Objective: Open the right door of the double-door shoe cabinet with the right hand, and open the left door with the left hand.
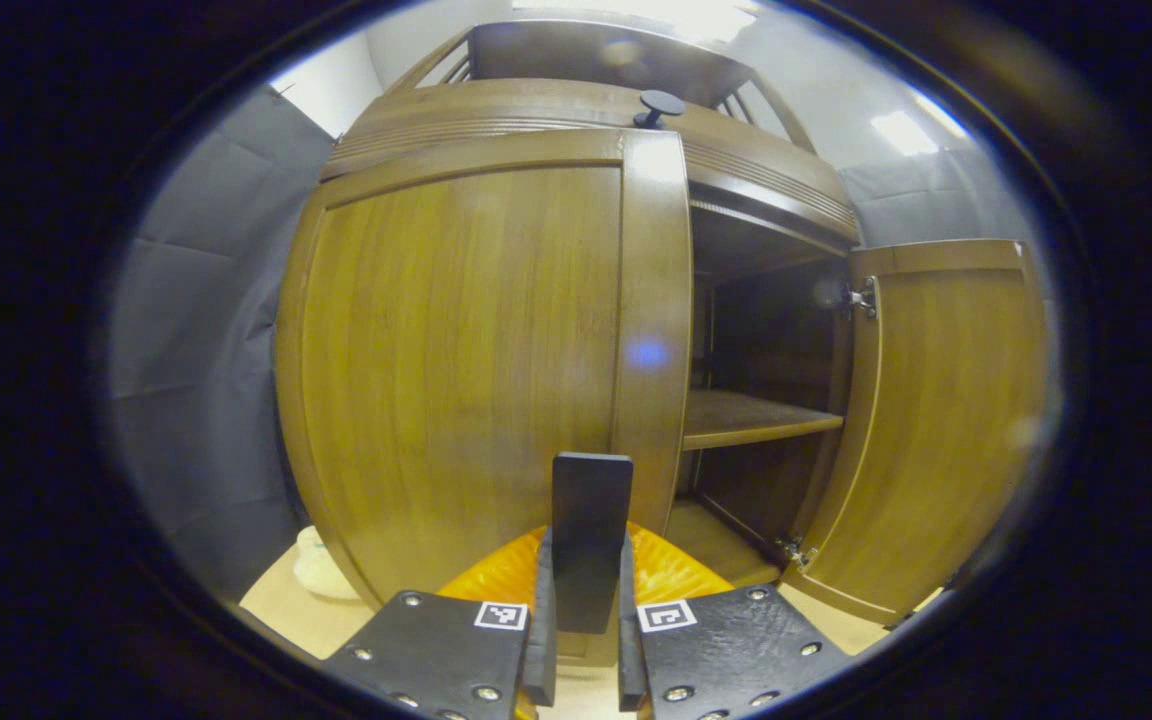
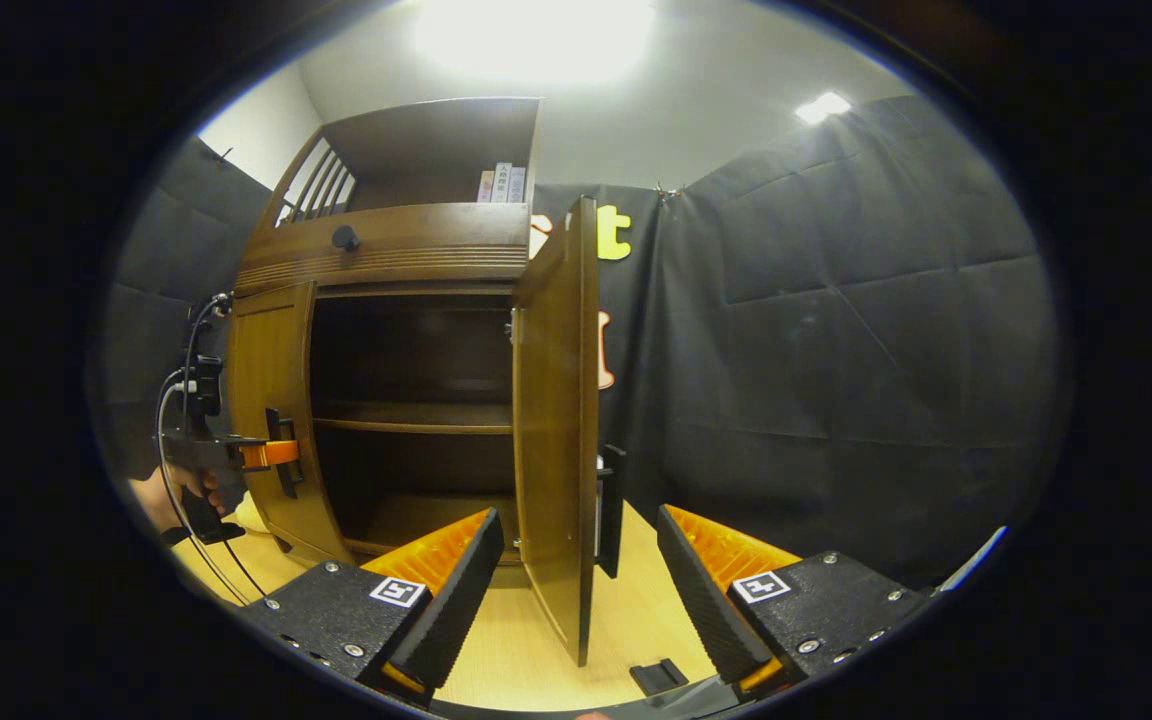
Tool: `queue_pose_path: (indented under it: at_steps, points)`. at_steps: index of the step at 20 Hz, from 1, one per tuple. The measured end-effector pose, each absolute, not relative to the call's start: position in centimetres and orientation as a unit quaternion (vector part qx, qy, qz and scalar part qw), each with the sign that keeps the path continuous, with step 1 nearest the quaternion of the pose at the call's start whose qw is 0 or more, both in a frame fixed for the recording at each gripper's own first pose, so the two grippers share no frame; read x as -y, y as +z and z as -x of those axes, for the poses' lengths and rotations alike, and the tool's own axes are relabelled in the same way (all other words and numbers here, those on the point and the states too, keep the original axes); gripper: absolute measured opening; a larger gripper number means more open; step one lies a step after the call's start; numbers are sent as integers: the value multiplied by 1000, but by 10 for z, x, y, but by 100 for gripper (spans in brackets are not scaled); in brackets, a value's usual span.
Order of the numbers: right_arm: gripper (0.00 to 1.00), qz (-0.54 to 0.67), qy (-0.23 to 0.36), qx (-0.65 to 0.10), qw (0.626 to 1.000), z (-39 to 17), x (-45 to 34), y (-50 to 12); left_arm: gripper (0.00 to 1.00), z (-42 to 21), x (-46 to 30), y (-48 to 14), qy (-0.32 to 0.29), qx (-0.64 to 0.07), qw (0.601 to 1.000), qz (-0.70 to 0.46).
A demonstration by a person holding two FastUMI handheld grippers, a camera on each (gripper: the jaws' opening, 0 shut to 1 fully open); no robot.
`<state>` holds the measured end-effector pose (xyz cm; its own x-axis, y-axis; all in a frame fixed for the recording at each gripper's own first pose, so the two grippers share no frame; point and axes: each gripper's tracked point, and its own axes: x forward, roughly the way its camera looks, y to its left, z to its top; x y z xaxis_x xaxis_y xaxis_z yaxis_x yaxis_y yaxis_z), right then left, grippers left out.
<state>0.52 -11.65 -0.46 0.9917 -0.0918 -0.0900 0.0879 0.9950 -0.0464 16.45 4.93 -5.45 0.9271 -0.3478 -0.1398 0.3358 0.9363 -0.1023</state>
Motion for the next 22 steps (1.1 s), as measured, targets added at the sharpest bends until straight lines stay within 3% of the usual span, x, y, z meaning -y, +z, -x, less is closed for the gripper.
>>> queue_pose_path:
  at_steps: [7, 8, 12, 13, 14, 22]
  points:
    - [95, 21, -6, -49, 999, -18, 87, -8, 25, -133, -75, -51, -169, -78, 981, 44]
    - [96, 20, -1, -50, 999, -20, 82, -9, 29, -129, -80, -51, -169, -79, 981, 44]
    - [95, 14, 14, -55, 998, -28, 68, -14, 30, -115, -95, -48, -159, -78, 983, 51]
    - [95, 13, 18, -55, 998, -31, 64, -15, 25, -113, -98, -48, -156, -76, 983, 52]
    - [95, 11, 23, -56, 998, -34, 58, -16, 30, -110, -101, -48, -154, -76, 984, 53]
    - [95, 8, 66, -59, 996, -49, 16, -21, 29, -94, -126, -43, -135, -78, 986, 65]
